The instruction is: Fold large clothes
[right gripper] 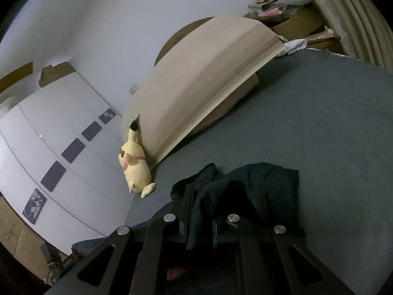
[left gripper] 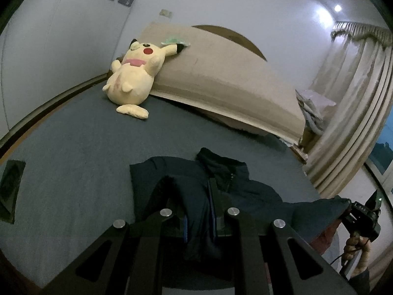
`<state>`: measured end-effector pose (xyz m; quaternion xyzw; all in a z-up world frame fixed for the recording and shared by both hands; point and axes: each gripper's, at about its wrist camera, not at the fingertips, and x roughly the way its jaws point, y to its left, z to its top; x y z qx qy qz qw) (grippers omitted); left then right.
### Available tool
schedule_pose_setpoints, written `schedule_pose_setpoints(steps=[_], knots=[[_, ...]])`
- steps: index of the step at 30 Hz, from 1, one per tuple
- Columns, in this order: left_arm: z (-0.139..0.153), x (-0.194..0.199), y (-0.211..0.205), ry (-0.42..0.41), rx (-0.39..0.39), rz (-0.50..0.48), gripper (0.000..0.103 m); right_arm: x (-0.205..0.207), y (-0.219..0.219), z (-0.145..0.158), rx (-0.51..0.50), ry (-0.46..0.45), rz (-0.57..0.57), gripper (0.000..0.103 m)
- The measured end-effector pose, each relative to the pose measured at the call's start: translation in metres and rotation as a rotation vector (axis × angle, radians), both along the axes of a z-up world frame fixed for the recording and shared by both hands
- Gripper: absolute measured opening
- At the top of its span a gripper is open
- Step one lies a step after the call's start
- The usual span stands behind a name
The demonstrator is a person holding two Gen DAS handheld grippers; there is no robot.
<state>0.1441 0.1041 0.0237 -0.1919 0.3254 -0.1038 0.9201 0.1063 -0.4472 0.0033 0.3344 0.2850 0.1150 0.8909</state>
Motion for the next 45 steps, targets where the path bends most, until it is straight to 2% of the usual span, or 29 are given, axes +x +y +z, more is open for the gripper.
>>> schedule_pose_setpoints(steps=[4, 12, 19, 33, 41, 45], knots=[[-0.009, 0.021, 0.002, 0.035, -0.013, 0.002, 0.014, 0.017, 0.002, -0.006, -0.005, 0.022, -0.002, 0.012], [-0.008, 0.051, 0.000, 0.037, 0.007, -0.001, 0.014, 0.046, 0.005, -0.003, -0.019, 0.020, -0.004, 0.012], [-0.019, 0.096, -0.004, 0.066, 0.033, 0.010, 0.014, 0.093, 0.013, -0.006, -0.051, 0.042, -0.005, 0.011], [-0.091, 0.176, -0.017, 0.215, 0.104, 0.013, 0.014, 0.185, 0.018, -0.080, -0.108, 0.222, -0.024, 0.011], [-0.114, 0.199, -0.024, 0.258, 0.127, -0.002, 0.014, 0.209, 0.014, -0.115, -0.121, 0.291, -0.028, 0.011], [-0.117, 0.206, -0.025, 0.260, 0.133, -0.007, 0.014, 0.215, 0.015, -0.125, -0.123, 0.311, -0.030, 0.011]])
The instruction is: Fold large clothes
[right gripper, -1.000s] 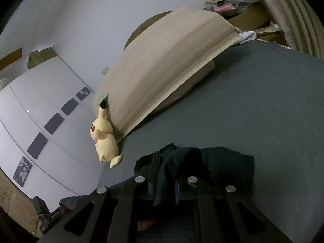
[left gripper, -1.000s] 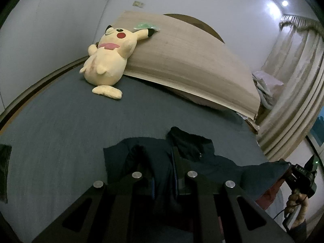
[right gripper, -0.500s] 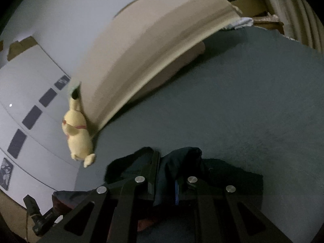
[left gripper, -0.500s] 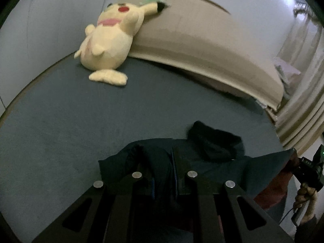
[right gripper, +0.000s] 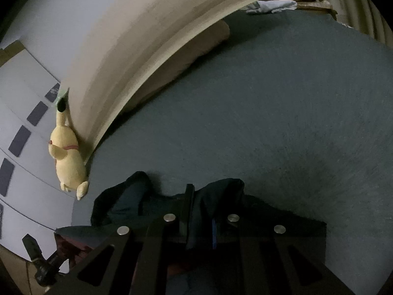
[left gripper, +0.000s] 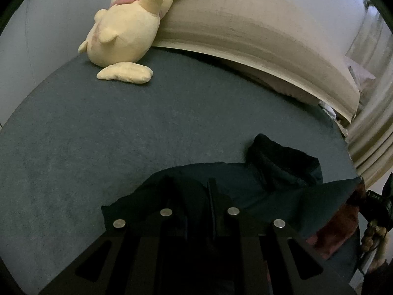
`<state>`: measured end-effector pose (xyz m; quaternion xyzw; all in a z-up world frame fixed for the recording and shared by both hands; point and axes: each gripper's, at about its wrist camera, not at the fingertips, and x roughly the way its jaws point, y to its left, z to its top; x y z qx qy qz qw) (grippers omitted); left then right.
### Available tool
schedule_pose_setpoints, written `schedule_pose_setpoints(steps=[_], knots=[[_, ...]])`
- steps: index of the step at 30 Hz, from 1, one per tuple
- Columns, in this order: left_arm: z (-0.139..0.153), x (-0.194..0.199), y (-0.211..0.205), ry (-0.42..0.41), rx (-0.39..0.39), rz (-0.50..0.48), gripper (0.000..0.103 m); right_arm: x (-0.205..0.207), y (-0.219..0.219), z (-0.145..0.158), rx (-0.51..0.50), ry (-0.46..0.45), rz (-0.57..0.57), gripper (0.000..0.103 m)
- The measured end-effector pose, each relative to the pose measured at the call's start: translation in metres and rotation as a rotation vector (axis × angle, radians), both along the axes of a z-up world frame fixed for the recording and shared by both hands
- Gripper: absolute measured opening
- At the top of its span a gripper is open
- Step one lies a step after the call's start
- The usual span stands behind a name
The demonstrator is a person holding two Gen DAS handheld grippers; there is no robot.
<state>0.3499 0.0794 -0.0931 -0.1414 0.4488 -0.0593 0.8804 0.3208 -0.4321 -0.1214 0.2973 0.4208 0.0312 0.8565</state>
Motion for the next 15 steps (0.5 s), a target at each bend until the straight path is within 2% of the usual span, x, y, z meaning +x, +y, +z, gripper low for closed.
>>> schedule_pose_setpoints(steps=[5, 7, 10, 15], knots=[[0.013, 0.003, 0.007, -0.035, -0.025, 0.009, 0.014, 0.003, 0.001, 0.021, 0.000, -0.050, 0.014, 0.011], [0.008, 0.010, 0.006, -0.019, -0.019, 0.012, 0.014, 0.011, 0.004, 0.026, -0.011, -0.055, 0.016, 0.011], [-0.008, 0.018, 0.005, 0.031, -0.020, 0.017, 0.014, 0.021, 0.009, 0.012, -0.032, -0.015, 0.013, 0.011], [-0.015, 0.022, 0.003, 0.042, -0.013, 0.006, 0.014, 0.028, 0.011, -0.008, -0.028, 0.025, 0.006, 0.011]])
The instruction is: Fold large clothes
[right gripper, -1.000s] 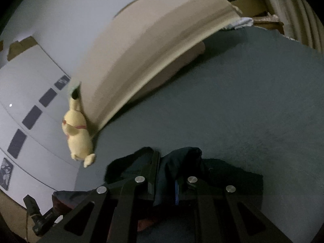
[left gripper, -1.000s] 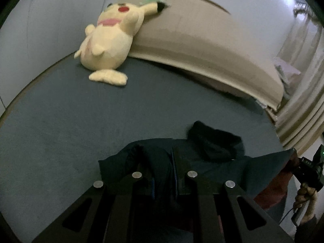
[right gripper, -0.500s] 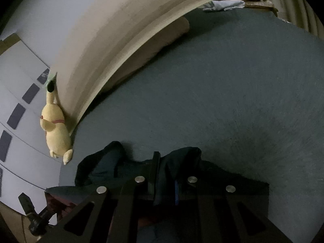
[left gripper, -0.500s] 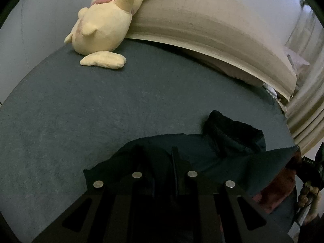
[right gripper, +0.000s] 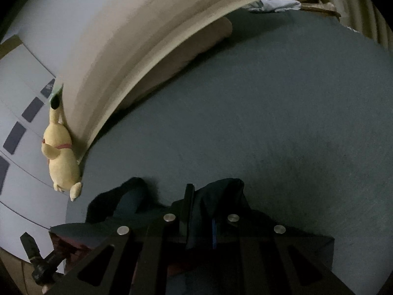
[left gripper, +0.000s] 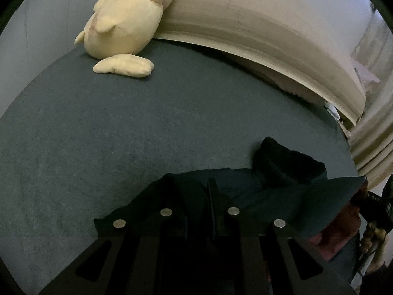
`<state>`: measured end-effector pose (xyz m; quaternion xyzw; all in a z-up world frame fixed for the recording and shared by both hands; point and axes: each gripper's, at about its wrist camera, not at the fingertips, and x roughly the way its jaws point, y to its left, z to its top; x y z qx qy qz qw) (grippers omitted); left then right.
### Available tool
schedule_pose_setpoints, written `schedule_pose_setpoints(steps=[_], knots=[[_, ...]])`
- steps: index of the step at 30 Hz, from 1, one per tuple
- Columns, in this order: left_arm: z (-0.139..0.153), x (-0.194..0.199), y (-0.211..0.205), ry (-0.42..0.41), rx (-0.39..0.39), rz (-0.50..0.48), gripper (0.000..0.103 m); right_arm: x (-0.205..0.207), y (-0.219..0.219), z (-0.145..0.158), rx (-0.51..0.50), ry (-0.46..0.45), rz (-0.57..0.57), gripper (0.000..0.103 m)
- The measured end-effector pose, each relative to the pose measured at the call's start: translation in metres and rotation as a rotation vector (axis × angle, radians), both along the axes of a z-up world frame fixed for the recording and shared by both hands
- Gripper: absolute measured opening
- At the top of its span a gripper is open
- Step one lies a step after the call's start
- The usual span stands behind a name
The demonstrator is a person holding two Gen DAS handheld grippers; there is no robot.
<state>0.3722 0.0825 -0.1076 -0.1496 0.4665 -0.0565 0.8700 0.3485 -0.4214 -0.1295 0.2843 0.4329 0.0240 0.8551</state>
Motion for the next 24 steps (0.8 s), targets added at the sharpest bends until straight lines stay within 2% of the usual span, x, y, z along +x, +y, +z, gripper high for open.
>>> schedule_pose_setpoints(steps=[5, 12, 14, 16, 17, 18, 19, 23, 24], knots=[[-0.007, 0.005, 0.003, 0.020, -0.025, 0.009, 0.016, 0.005, 0.001, -0.007, -0.006, 0.029, -0.002, 0.011], [-0.011, 0.013, 0.023, 0.112, -0.216, 0.066, 0.020, 0.012, 0.000, -0.007, -0.002, 0.072, 0.014, 0.018], [-0.008, 0.016, 0.030, 0.152, -0.300, 0.074, 0.031, 0.011, -0.006, -0.003, 0.058, 0.073, 0.006, 0.032], [-0.005, 0.016, 0.039, 0.176, -0.441, 0.081, 0.060, 0.007, -0.013, 0.005, 0.139, 0.041, -0.015, 0.080], [-0.003, 0.015, 0.044, 0.182, -0.503, 0.090, 0.067, 0.004, -0.015, 0.009, 0.166, 0.021, -0.022, 0.088], [-0.001, 0.014, 0.049, 0.186, -0.549, 0.106, 0.078, 0.000, -0.017, 0.018, 0.162, -0.010, -0.052, 0.092], [0.005, 0.011, 0.058, 0.185, -0.604, 0.149, 0.086, -0.003, -0.017, 0.024, 0.150, -0.030, -0.065, 0.092], [0.022, -0.003, 0.089, 0.144, -0.805, 0.264, 0.087, -0.014, -0.020, 0.054, 0.160, -0.091, -0.086, 0.092], [0.030, -0.008, 0.096, 0.107, -0.818, 0.281, 0.087, -0.016, -0.019, 0.059, 0.155, -0.106, -0.088, 0.092]])
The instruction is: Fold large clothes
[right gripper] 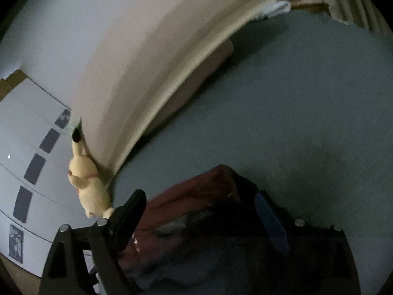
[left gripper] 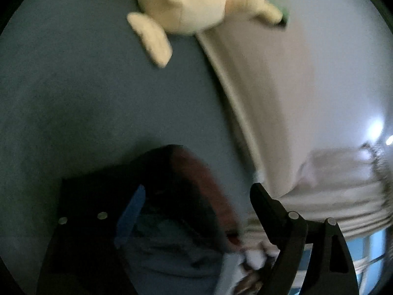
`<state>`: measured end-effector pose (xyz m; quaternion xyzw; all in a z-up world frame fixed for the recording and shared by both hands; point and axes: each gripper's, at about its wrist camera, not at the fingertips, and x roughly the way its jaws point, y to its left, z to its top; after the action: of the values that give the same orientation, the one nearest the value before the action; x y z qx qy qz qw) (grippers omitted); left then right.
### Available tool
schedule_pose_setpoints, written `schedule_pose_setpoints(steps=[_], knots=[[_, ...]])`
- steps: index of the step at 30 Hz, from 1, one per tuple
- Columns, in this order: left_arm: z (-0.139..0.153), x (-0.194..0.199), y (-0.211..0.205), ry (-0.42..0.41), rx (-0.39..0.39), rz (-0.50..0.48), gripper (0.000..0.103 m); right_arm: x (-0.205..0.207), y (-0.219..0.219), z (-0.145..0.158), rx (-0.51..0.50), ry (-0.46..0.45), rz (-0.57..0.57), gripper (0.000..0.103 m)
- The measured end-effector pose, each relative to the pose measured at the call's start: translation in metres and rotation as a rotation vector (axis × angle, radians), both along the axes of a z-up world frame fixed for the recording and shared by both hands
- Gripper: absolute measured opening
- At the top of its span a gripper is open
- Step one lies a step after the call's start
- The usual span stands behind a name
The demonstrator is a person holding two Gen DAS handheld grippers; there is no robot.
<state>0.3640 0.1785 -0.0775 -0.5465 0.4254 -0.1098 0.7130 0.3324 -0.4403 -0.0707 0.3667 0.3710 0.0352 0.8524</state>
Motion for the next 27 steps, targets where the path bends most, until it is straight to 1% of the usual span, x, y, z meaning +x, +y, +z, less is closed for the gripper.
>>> schedule_pose_setpoints(steps=[1, 2, 4, 5, 7, 9, 10, 13, 17, 18, 20, 21, 23, 24, 25, 27], knots=[[0.010, -0.005, 0.004, -0.035, 0.035, 0.020, 0.087, -0.006, 0.002, 0.010, -0.017, -0.025, 0.001, 0.092], [0.020, -0.009, 0.005, -0.065, 0.090, 0.020, 0.087, -0.008, 0.004, 0.015, -0.029, -0.037, 0.003, 0.092], [0.036, -0.017, -0.006, -0.115, 0.259, -0.023, 0.087, -0.019, 0.016, 0.026, -0.077, -0.074, 0.040, 0.092], [0.040, -0.021, -0.014, -0.129, 0.339, -0.054, 0.087, -0.024, 0.023, 0.030, -0.104, -0.083, 0.064, 0.092], [0.041, -0.025, -0.041, -0.155, 0.510, -0.143, 0.087, -0.030, 0.042, 0.027, -0.171, -0.073, 0.132, 0.092], [0.037, -0.030, -0.071, -0.182, 0.639, -0.230, 0.087, -0.031, 0.061, 0.018, -0.234, -0.042, 0.205, 0.092], [0.035, -0.032, -0.085, -0.199, 0.683, -0.272, 0.087, -0.028, 0.071, 0.014, -0.277, -0.022, 0.232, 0.092], [0.032, -0.033, -0.128, -0.244, 0.795, -0.352, 0.087, -0.018, 0.102, 0.001, -0.370, 0.016, 0.298, 0.092], [0.024, -0.023, -0.180, -0.272, 0.893, -0.390, 0.087, 0.000, 0.137, -0.003, -0.492, 0.042, 0.313, 0.092], [0.021, -0.017, -0.193, -0.272, 0.929, -0.397, 0.087, 0.008, 0.145, -0.005, -0.536, 0.046, 0.311, 0.092], [0.013, -0.003, -0.207, -0.280, 0.980, -0.404, 0.087, 0.021, 0.157, -0.010, -0.581, 0.054, 0.315, 0.092], [0.008, 0.004, -0.212, -0.269, 1.010, -0.404, 0.087, 0.027, 0.160, -0.015, -0.598, 0.066, 0.317, 0.092], [-0.004, 0.021, -0.217, -0.218, 1.052, -0.408, 0.087, 0.039, 0.161, -0.024, -0.619, 0.091, 0.318, 0.092], [-0.013, 0.030, -0.215, -0.184, 1.056, -0.414, 0.088, 0.044, 0.158, -0.028, -0.626, 0.105, 0.315, 0.092], [-0.019, 0.036, -0.213, -0.154, 1.052, -0.418, 0.090, 0.052, 0.158, -0.035, -0.622, 0.126, 0.311, 0.092], [-0.032, 0.050, -0.211, -0.116, 1.027, -0.421, 0.090, 0.063, 0.153, -0.045, -0.590, 0.162, 0.307, 0.094]])
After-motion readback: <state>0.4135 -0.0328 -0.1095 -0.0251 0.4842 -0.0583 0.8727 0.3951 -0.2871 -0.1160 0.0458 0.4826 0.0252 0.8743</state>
